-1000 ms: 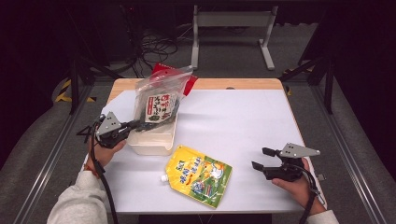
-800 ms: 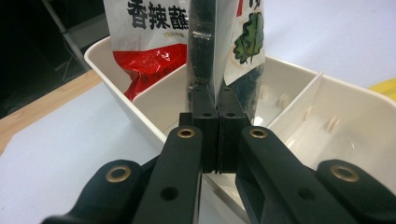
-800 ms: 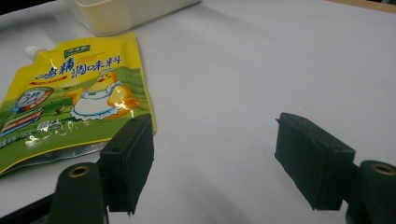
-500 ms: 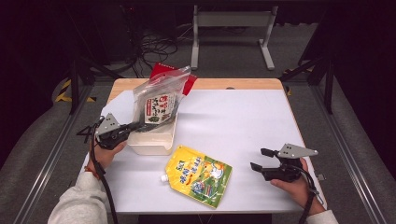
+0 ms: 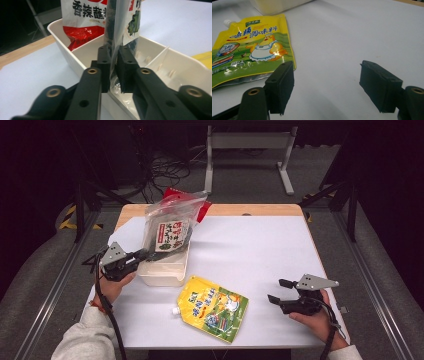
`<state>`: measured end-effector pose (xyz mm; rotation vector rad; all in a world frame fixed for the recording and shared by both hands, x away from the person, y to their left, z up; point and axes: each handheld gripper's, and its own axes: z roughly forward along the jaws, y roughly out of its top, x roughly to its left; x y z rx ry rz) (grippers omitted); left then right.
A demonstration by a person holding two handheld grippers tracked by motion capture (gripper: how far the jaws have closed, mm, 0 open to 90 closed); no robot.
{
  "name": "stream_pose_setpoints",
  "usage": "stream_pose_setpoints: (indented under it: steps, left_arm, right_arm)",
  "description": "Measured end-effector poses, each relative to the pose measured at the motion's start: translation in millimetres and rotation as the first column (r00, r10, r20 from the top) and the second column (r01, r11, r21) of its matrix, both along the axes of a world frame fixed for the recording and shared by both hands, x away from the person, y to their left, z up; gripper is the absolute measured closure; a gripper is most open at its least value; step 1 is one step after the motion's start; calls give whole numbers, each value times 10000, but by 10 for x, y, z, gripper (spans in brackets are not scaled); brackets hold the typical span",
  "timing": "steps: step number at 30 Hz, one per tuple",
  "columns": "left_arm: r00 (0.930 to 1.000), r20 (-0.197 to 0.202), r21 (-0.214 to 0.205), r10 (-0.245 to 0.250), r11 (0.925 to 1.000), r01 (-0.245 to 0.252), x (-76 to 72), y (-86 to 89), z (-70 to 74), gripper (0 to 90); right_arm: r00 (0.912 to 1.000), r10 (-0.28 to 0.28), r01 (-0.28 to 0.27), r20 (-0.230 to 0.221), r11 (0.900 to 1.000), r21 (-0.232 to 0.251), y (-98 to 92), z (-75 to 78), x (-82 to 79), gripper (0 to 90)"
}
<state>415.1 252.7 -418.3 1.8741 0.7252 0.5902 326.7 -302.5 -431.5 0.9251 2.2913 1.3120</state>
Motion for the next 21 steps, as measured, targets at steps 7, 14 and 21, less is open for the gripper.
stream_pose_setpoints:
  steps: [7,14,21]
  left_arm:
    - [9996,118,-195,244,9995,-242,-38,23,28,705]
    - [9988,388,132,309,9994,-315,-167,3,134,618]
    - [9972,474,-104,580,9983,-576,-405,47,243,496]
  right_arm:
    - [10000,47,-46,41,9999,-165,21,2,-7,275]
    - [9999,20,-18,115,9997,-224,26,19,-9,276]
    - [9999,-21,27,137,9990,-440,58,26,20,311]
